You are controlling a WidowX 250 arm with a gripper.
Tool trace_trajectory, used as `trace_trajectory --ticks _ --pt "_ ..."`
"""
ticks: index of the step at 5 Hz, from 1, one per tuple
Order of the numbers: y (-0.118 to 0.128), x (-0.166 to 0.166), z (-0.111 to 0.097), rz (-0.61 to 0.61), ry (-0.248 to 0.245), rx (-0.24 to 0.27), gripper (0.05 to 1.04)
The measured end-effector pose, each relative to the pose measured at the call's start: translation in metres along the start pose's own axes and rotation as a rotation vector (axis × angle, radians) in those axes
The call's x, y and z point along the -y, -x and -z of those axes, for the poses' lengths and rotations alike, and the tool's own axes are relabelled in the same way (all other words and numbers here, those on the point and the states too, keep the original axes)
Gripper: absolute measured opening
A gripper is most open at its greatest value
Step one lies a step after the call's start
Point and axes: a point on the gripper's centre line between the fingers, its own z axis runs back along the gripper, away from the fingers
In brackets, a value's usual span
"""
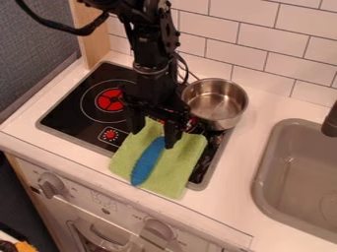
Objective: Move the silver pot to the lower left side of the burner
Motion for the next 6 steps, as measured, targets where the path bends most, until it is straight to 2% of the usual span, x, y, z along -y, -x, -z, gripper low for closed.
trace_trajectory --ticks 1,2,3,4,5,6 --pt "0.003 0.001 0.006 0.003 0.003 -0.028 1.000" --pt "-0.013 0.020 -0.005 0.065 0.016 -0.003 1.000" --pt "-0.041 0.048 -0.010 0.164 0.020 -0.004 1.000" --pt "-0.071 0.073 -0.013 0.255 0.041 0.047 1.000" --pt "-0.099 0.084 0.000 0.291 0.050 0.042 1.000" --pt "-0.112 0.086 0.003 0.259 0.052 0.076 0.997"
